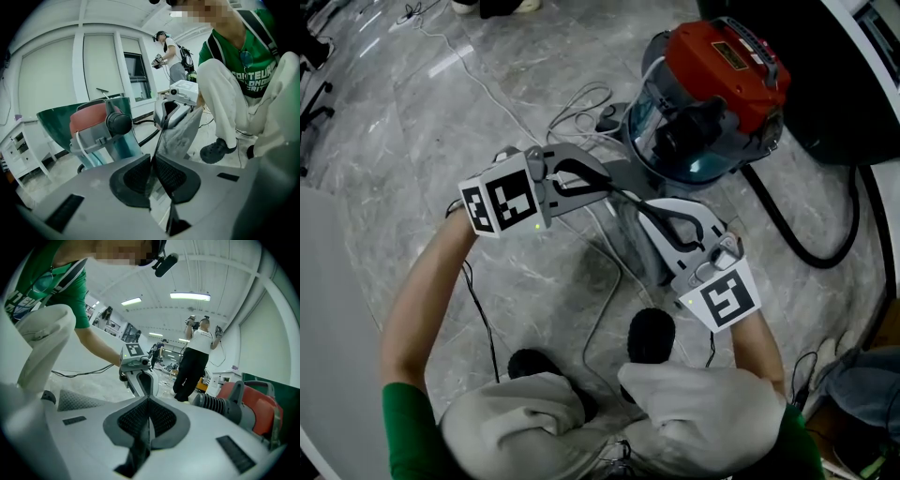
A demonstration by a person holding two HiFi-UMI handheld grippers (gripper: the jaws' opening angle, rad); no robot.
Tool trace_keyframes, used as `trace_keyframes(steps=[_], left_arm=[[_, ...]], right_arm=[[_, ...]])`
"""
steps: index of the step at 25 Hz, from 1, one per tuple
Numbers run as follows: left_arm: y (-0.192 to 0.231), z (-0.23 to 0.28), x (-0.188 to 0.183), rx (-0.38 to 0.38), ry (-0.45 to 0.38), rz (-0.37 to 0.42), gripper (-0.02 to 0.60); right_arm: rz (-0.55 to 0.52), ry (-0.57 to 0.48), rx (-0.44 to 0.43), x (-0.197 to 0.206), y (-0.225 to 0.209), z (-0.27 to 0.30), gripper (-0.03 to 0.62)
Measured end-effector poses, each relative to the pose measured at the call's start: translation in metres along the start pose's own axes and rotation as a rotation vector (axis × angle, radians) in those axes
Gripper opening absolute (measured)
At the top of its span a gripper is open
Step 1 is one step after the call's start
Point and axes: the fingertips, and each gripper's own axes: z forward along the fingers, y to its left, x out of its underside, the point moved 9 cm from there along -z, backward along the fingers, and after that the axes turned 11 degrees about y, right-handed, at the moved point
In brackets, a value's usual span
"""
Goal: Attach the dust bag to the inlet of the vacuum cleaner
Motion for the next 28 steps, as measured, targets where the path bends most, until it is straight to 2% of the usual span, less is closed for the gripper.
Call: trace_keyframes(steps=[11,22,28], left_arm=[[-0.001,0.001,0.004,-0.045,0.027,-0.024,0.028],[0.008,-0.02,-0.015,-0.111,0.079,0.037,0.021],[0.014,-0.033,-0.032,-0.169,0.096,0.1,0.02]], right_arm=[[0.02,-0.033,0.019,-0.003,-0.004,0.001,0.012],[0.068,-0.083,0.084,-0.022,-0.014,0.0,0.012],[0.1,-0.106,0.132,-0.033,-0.023,-0.007,0.012]])
